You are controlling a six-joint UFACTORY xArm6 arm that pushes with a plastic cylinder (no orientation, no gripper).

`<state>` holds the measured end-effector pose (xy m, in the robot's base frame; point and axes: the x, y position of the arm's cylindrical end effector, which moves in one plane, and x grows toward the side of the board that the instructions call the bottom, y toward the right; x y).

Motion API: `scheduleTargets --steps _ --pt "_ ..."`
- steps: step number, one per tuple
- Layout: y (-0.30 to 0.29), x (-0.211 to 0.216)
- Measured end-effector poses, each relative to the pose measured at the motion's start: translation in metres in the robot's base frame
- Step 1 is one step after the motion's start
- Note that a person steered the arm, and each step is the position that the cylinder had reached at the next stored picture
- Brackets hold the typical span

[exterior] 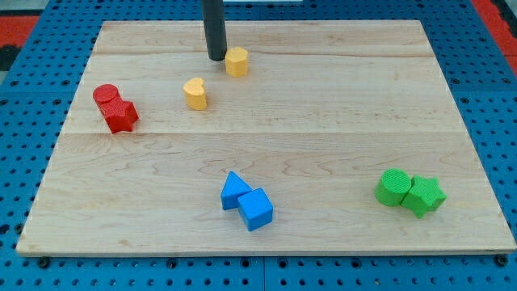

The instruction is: Push the yellow hexagon towards the center

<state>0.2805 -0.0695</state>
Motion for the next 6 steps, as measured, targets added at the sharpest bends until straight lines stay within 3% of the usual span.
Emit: scheduleTargets --steps 6 --pt "0.029 0.004"
